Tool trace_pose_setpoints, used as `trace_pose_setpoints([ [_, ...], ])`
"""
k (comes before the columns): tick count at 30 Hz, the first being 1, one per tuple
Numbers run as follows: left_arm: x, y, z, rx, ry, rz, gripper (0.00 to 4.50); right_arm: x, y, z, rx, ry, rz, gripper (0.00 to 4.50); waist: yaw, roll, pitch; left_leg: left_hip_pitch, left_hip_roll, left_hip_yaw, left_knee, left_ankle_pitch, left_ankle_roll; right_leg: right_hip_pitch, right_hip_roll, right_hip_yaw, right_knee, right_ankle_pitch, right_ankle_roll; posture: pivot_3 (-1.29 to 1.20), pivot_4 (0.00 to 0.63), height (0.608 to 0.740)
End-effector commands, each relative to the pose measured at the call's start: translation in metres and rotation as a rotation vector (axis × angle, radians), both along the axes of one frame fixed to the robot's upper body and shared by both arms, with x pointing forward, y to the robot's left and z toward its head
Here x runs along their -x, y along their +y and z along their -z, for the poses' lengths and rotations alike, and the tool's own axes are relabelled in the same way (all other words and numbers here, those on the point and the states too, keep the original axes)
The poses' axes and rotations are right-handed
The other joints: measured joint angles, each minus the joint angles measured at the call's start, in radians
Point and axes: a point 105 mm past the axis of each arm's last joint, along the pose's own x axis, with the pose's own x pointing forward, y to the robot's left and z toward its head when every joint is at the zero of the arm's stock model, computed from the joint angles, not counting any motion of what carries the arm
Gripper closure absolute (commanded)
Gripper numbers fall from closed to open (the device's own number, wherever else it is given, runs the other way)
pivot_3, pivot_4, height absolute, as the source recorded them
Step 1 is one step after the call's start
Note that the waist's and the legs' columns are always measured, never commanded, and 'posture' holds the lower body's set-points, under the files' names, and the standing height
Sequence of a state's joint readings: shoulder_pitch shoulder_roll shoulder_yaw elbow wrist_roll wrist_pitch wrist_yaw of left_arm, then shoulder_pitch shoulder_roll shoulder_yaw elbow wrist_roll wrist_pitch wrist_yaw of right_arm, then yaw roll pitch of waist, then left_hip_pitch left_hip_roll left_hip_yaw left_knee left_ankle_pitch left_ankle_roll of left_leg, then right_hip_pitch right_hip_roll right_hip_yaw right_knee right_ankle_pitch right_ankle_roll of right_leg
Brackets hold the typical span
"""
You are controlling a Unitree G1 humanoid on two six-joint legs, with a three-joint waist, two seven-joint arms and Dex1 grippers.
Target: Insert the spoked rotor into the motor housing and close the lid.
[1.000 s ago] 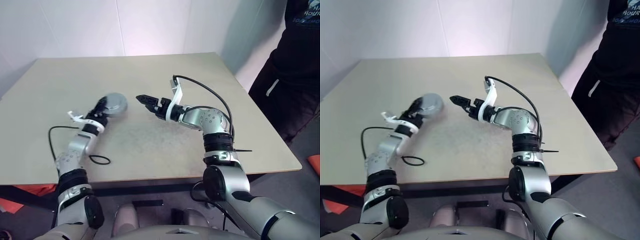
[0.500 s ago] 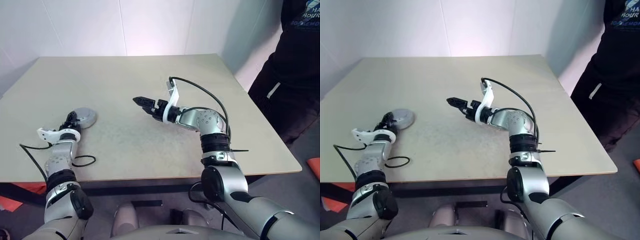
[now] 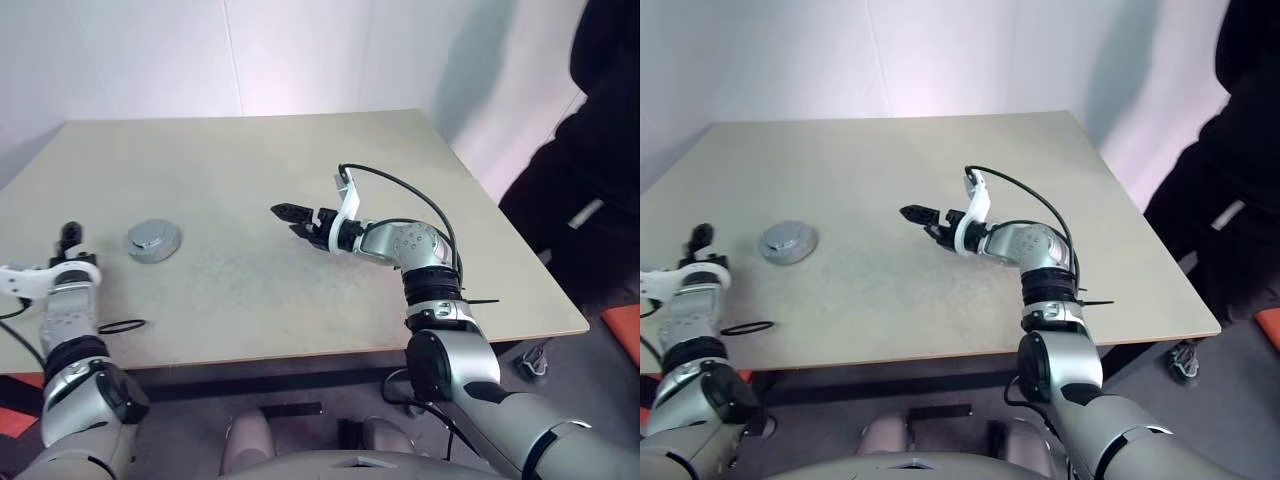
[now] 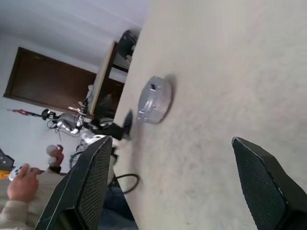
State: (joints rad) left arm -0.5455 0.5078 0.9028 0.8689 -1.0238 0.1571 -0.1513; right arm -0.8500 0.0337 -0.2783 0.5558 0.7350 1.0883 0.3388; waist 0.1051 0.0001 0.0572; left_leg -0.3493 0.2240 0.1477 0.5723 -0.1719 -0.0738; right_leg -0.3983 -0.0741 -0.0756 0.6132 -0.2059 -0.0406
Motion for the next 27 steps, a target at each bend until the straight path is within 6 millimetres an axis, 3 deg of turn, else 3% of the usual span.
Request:
trace_pose_setpoints([
  [1,-0.011,0.003,-0.039,-0.154,-0.059,0.026,0.01,-0.012,0.001,-0.030,0.017,-0.213,0.031,0.00,0.012,0.000,0.000,0.000,0.000,0.000,0.000,0.000,0.000,0.000,0.000,0.000,0.000,0.000,0.000,0.00,0.000,0.740],
  [4,-0.033,-0.031,-0.060,-0.337,-0.072,0.177,0.01,-0.023,-0.012,-0.042,0.136,-0.502,0.133,0.00,0.032,0.000,0.000,-0.001,0.000,0.000,0.000,0.000,0.000,0.001,-0.001,0.000,0.000,0.000,0.000,0.00,0.000,0.740],
  [7,-0.056,-0.091,-0.076,-0.564,-0.072,0.400,0.01,-0.032,-0.035,-0.043,0.313,-0.728,0.205,0.00,0.052,-0.004,0.000,-0.001,0.000,0.000,0.001,0.000,0.000,0.004,-0.003,-0.002,0.000,0.000,0.000,0.00,0.000,0.740],
  [9,-0.065,-0.136,-0.082,-0.726,-0.068,0.552,0.01,-0.030,-0.050,-0.039,0.352,-0.754,0.147,0.00,0.053,-0.005,0.001,-0.001,-0.001,0.001,0.003,0.000,0.000,0.006,-0.005,-0.002,0.000,0.000,0.001,0.00,0.000,0.740],
  [13,-0.067,-0.213,-0.077,-1.000,-0.056,0.806,0.01,-0.023,-0.081,-0.032,0.473,-0.847,0.063,0.00,0.045,-0.005,0.001,0.000,-0.002,0.001,0.004,0.000,0.001,0.009,-0.006,-0.002,-0.001,0.001,0.000,0.00,0.000,0.740],
  [14,-0.063,-0.243,-0.072,-1.097,-0.069,0.918,0.01,-0.022,-0.096,-0.024,0.563,-0.881,0.032,0.00,0.044,-0.005,0.001,0.000,-0.001,0.001,0.004,0.000,0.001,0.009,-0.006,-0.002,0.000,0.001,-0.001,0.00,0.000,0.740],
  [16,-0.053,-0.282,-0.060,-1.236,-0.083,1.088,0.01,-0.016,-0.122,-0.004,0.733,-0.908,-0.050,0.00,0.044,-0.004,0.001,0.000,0.000,0.001,0.004,0.000,0.001,0.008,-0.003,-0.002,0.000,0.003,-0.005,0.00,0.000,0.740],
  [18,-0.045,-0.296,-0.047,-1.313,-0.068,1.185,0.01,-0.012,-0.141,0.014,0.838,-0.895,-0.097,0.00,0.040,-0.003,0.002,-0.001,0.000,0.001,0.004,0.000,0.001,0.007,-0.003,-0.002,0.000,0.003,-0.006,0.00,0.000,0.740],
  [22,-0.040,-0.293,-0.023,-1.371,0.001,1.243,0.01,-0.016,-0.167,0.022,0.928,-0.866,-0.036,0.00,0.008,-0.001,0.003,-0.003,0.002,0.002,0.004,-0.001,0.002,0.005,0.000,-0.001,0.001,0.001,-0.008,0.00,0.000,0.740],
  [27,-0.038,-0.288,-0.015,-1.369,0.021,1.260,0.01,-0.023,-0.174,0.018,0.953,-0.874,0.031,0.00,-0.004,0.001,0.003,-0.002,0.001,0.002,0.005,-0.003,0.005,0.004,-0.001,-0.001,0.004,0.000,-0.006,0.00,0.000,0.740],
])
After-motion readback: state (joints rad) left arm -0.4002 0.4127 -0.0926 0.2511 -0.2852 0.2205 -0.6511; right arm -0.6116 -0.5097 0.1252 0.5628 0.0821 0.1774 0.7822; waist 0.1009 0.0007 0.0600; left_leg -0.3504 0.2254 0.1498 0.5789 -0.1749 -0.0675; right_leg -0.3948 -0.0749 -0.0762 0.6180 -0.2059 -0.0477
